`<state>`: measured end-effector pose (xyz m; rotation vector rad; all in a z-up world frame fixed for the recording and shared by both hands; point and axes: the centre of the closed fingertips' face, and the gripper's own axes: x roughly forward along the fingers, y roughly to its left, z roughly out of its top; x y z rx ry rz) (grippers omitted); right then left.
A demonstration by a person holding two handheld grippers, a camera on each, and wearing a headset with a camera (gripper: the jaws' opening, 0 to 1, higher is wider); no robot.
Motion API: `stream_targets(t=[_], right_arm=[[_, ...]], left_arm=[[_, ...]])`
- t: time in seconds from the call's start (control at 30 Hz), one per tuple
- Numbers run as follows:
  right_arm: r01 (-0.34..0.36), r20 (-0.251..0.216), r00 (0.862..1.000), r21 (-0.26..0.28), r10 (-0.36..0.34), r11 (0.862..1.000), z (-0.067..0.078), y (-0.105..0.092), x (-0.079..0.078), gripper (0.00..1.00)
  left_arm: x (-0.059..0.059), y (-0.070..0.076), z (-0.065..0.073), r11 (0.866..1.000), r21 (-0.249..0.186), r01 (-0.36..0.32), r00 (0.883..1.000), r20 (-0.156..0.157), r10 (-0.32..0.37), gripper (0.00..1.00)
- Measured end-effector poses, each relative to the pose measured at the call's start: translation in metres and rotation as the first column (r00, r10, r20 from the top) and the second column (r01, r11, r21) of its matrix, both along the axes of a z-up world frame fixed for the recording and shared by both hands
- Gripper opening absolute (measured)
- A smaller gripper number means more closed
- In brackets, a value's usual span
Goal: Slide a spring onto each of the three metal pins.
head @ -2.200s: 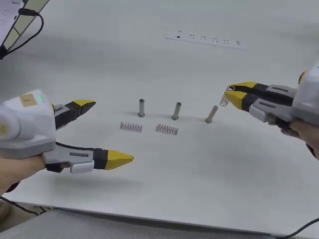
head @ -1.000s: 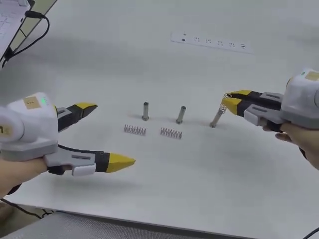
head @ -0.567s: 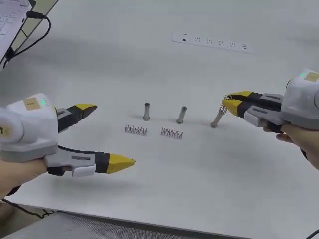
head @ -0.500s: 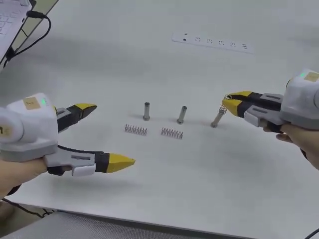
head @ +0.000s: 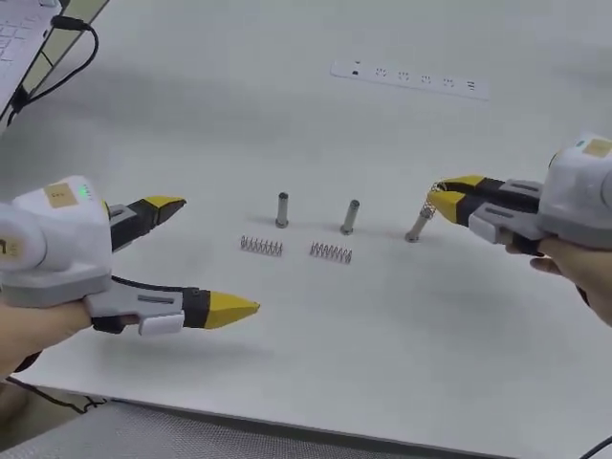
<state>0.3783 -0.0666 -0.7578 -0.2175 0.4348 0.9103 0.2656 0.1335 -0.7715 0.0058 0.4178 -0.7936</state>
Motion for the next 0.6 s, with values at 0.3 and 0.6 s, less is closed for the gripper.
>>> stream_targets(t=[0.3,0.6], right_arm=[[-0.006,-0.010,1.000,-0.017,0.006,1.000,-0.009,0.000,-0.002,0.08],[-0.011,-0.024,1.000,-0.040,0.010,0.999,-0.020,-0.001,-0.005,0.08]], left_arm=[[-0.001,0.000,0.000,1.000,0.001,0.002,1.000,-0.001,-0.002,0.98],[-0.001,0.000,-0.001,1.000,0.003,-0.001,1.000,-0.002,0.001,0.98]])
